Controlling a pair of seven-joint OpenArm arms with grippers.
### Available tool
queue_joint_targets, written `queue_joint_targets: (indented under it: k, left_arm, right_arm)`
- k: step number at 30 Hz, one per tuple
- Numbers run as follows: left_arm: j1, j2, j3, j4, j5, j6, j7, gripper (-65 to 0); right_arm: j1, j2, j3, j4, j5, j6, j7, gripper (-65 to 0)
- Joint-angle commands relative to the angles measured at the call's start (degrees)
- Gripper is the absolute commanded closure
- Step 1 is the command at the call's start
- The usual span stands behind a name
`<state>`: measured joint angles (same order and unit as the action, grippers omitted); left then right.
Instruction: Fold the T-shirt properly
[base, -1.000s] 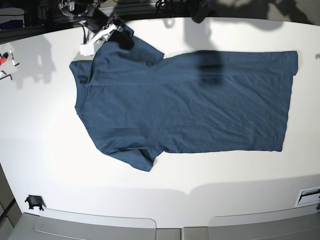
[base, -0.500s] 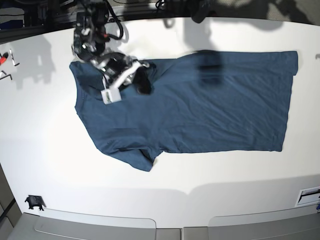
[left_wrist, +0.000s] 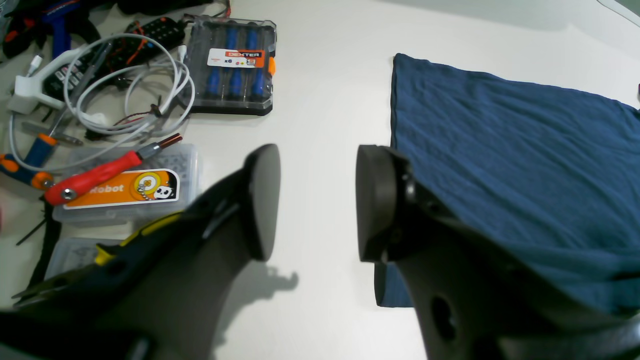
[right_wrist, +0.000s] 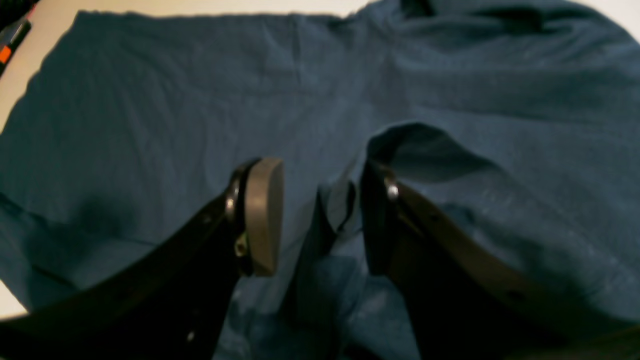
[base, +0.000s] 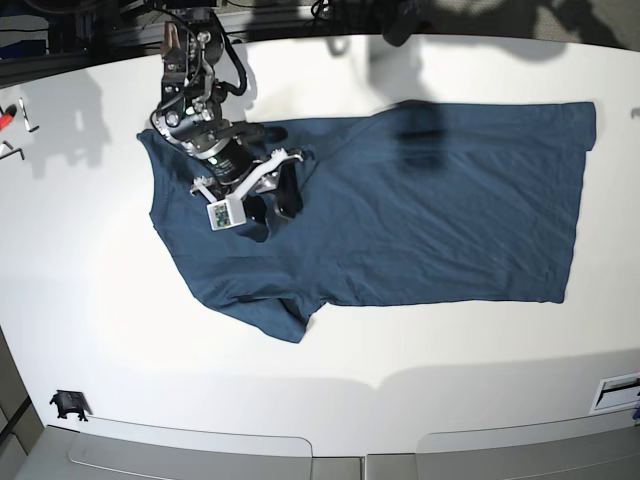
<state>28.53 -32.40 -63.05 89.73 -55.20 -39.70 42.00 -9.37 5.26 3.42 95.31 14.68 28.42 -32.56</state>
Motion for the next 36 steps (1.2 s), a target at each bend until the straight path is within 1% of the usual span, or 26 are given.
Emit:
queue_joint_targets:
  k: [1,3,5,6,7,8,9,10,11,13,15,18,20,21,25,27,29,30,31,33,34,36]
  left_arm:
    - [0.2,-1.4,-0.7,0.7,-1.2,-0.3,-1.4,-23.0]
    - [0.2,-1.4,-0.7,0.7,-1.2,-0.3,-1.4,-23.0]
    - [0.2,-1.4,-0.7,0.7,-1.2,-0.3,-1.3,-23.0]
    - [0.2,-1.4,-0.7,0.7,-1.2,-0.3,-1.3,-23.0]
    - [0.2,-1.4,-0.7,0.7,-1.3,-0.3,-1.3,-23.0]
    - [0.2,-1.4,-0.7,0.7,-1.6,-0.3,-1.1,-22.5]
    - [0.2,-1.5,-0.7,0.7,-2.3,-0.3,-0.3,-20.7]
    - [0.2,-1.4,-0.6,0.7,-3.5,-0.3,0.7,-17.4]
    - [0.2,-1.4,-0.5,0.7,-4.7,-0.3,1.9,-13.1]
    - [0.2,-1.4,0.1,0.8,-7.4,-0.3,4.1,-5.1]
    - [0.2,-1.4,1.8,1.0,-9.6,-0.3,5.6,0.0]
    - [0.2,-1.4,7.1,2.1,-9.8,-0.3,6.4,0.0]
    - [0.2,-1.4,11.5,2.7,-9.6,-0.3,6.4,0.0]
    - [0.0,-1.4,13.7,3.1,-9.0,-0.3,6.4,0.0]
    - [-0.3,-1.4,22.4,3.7,-4.7,-0.3,6.1,0.0]
    - [-0.3,-1.4,26.6,3.7,-1.8,-0.3,5.0,0.0]
    - [-0.3,-0.8,30.1,3.7,3.3,-0.3,2.1,0.0]
    - [-0.4,-0.4,31.4,3.6,6.4,-0.3,-0.3,0.0]
    - [-0.5,0.2,32.5,3.6,9.7,-0.3,-2.5,0.0]
    - [-1.3,1.6,33.9,3.6,15.2,-0.3,-5.6,0.0]
    - [-1.8,2.3,34.2,3.6,17.6,1.7,-6.6,0.0]
    - [-2.9,3.7,34.2,3.6,21.0,4.3,-7.6,0.0]
  right_arm:
    - [1.0,0.2,0.0,1.0,0.3,0.0,1.4,-24.0]
    - [1.3,0.2,0.2,1.1,0.3,0.0,0.3,-24.0]
    - [1.5,0.2,1.3,1.8,0.7,0.0,-2.1,-23.9]
    - [1.4,0.2,2.3,2.5,1.0,0.0,-3.5,-23.3]
    - [1.4,0.2,3.7,3.4,1.7,0.0,-4.9,-21.2]
    - [1.4,0.2,5.4,4.5,3.1,0.0,-6.7,-17.3]
    - [1.4,0.2,7.5,5.7,5.1,0.0,-8.7,-11.7]
    - [1.4,0.2,9.7,6.8,7.3,0.0,-10.6,-4.9]
    - [1.4,0.2,12.2,7.8,10.0,0.1,-12.5,0.0]
    - [1.2,0.2,17.4,9.4,15.2,1.6,-15.9,0.0]
    - [0.5,0.2,22.3,10.3,20.7,3.6,-17.9,0.0]
    - [-2.3,0.5,27.7,10.4,28.7,5.1,-20.6,0.0]
    - [-5.1,0.5,29.4,10.4,31.9,6.6,-21.7,0.0]
    - [-6.6,0.5,29.7,10.4,32.5,7.1,-21.9,0.0]
    - [-12.0,0.5,29.5,10.4,31.6,7.7,-20.8,0.0]
    - [-13.3,0.4,29.5,10.1,27.6,7.7,-17.6,0.0]
    - [-13.5,0.5,29.5,9.4,22.4,7.6,-13.6,0.0]
    - [-13.4,0.5,29.5,8.8,20.7,7.6,-12.1,0.0]
    - [-13.2,0.5,29.5,8.2,19.7,7.5,-11.0,0.0]
    - [-12.1,0.5,29.5,6.5,19.8,7.5,-10.7,0.0]
    - [-11.5,0.5,29.5,5.2,19.7,7.5,-10.8,0.0]
    - [-10.2,0.9,29.2,2.3,19.7,7.5,-10.7,0.0]
